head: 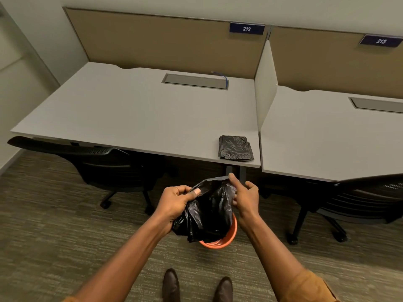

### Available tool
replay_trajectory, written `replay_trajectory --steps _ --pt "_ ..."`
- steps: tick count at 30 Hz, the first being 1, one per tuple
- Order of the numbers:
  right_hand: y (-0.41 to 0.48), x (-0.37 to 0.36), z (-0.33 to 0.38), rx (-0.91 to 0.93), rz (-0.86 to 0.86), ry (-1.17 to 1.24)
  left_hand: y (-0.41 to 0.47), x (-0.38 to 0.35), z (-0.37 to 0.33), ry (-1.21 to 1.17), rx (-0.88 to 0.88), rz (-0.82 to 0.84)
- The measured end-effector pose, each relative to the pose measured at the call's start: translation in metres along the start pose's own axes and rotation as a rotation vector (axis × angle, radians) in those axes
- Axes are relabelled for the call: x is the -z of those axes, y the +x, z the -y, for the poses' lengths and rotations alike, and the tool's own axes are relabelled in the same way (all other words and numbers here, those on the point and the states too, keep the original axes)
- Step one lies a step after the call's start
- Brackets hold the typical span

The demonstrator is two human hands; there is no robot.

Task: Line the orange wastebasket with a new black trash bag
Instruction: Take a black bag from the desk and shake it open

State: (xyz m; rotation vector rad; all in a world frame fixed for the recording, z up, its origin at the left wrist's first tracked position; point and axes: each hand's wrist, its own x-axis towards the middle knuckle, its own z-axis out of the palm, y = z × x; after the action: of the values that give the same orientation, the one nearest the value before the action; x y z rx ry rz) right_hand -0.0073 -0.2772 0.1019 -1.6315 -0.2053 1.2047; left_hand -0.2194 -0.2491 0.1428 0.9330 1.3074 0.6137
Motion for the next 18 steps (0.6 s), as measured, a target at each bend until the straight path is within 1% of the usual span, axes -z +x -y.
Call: replay_trajectory --steps 3,6,8,10,12,14,16,18 --pt "-0.017 -0.006 -0.009 0.040 0.068 -0.206 -0.001 -0.003 0.000 -0.070 -0.012 -0.019" --pt "-0.014 -0.004 -0.018 0.044 0.039 -0.308 0.004 0.002 0.003 -0.020 -0.037 -0.041" --pt "-0.007 0.001 -0.019 0.028 0.035 -0.261 0.009 0.009 0.006 0.114 -0.094 -0.075" --pt "-0.003 0.006 -0.017 0.026 0.032 -0.231 0.013 0.019 0.010 0.301 -0.160 -0.157" --pt "0.003 0.010 -0.013 0.033 -0.037 -0.244 0.018 0.029 0.014 0.542 -0.195 -0.238" --pt "0.011 0.013 -0.011 0.003 -0.117 -0.221 0.024 0.034 0.019 0.737 -0.192 -0.264" --pt "0.018 0.013 -0.011 -0.071 -0.126 -0.098 0.031 0.035 0.023 0.822 -0.155 -0.282" --pt "0.021 0.009 -0.012 -0.124 -0.106 -0.035 0.037 0.031 0.028 0.774 -0.101 -0.285"
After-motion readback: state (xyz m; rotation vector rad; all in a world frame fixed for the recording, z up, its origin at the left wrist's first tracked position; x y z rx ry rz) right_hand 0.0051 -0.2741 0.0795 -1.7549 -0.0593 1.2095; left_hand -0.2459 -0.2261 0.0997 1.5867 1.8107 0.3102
